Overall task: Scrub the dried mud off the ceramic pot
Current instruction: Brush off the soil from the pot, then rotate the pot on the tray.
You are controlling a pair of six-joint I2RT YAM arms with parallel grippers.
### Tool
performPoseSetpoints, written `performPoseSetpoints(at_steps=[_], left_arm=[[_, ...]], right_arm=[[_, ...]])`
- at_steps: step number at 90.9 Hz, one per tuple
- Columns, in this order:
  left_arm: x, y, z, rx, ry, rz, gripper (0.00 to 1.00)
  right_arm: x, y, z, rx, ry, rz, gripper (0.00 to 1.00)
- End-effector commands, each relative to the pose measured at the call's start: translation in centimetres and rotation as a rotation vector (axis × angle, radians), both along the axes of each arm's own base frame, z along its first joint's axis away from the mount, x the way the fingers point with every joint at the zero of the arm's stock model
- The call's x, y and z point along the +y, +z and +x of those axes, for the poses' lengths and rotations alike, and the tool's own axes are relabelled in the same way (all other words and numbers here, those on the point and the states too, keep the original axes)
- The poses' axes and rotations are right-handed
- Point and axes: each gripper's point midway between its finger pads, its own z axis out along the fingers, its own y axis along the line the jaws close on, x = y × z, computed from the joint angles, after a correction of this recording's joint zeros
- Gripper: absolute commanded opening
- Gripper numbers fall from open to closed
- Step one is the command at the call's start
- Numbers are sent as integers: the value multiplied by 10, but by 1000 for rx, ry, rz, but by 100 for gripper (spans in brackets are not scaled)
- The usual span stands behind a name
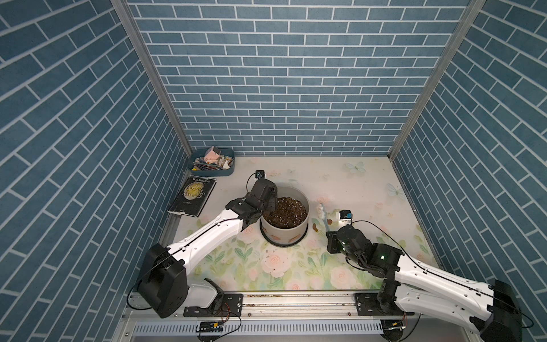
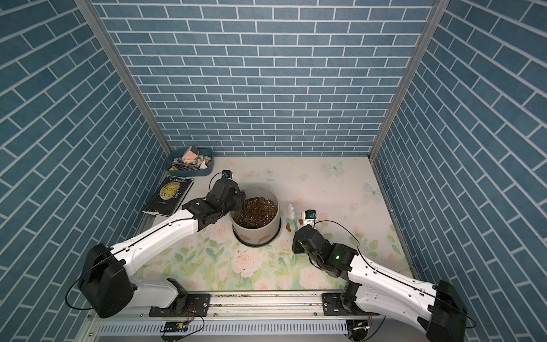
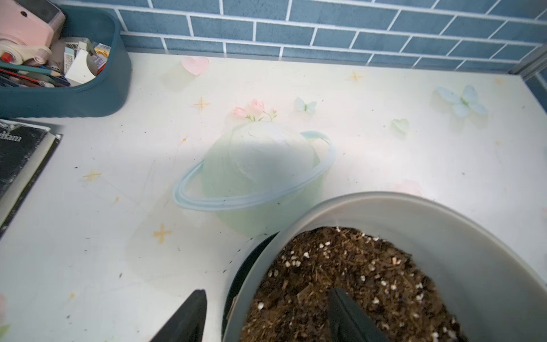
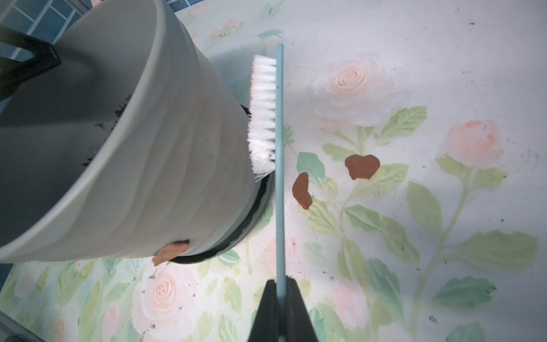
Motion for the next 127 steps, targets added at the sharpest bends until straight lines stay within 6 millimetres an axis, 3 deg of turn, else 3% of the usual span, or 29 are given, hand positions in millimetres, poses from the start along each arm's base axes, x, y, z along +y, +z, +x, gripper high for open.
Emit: performPoseSetpoints(at_steps=[1,15,37,61,69,77,88,97,110,116,127], left_arm=[[-2,4,13,-34,-10,32,74],[-1,-7,16,-14,-9,59,75],[7,-11,15,-1,21,83,56],[28,-14,0,36,92,113,14],[34,-14,-9,52,122,82,4],[32,-17,-19,75,123,24,0],[26,-14,-27,76,95,-54,1],[21,-9,-28,62,73,-80,29],[18,2,-13,20,66,-50,56],[18,7,-2,0,74,-24,61],[15,12,17,-29,75,-11,62]], right_arm=[[-7,-7,-2,-4,-19,-5,0],[-13,-7,-3,-4,-41,17,0],[-9,-18,-6,21,-23,21,0],[-5,-19,-7,23,-16,49,0],[-2,-22,-7,29,-15,61,0],[-2,-26,-8,39,-16,65,0],[-3,-31,-8,48,-22,58,0],[-2,-31,-9,51,-17,60,0],[-1,-33,-9,56,-13,57,0],[0,-34,-10,57,-10,64,0],[2,-35,-10,57,-4,77,0]])
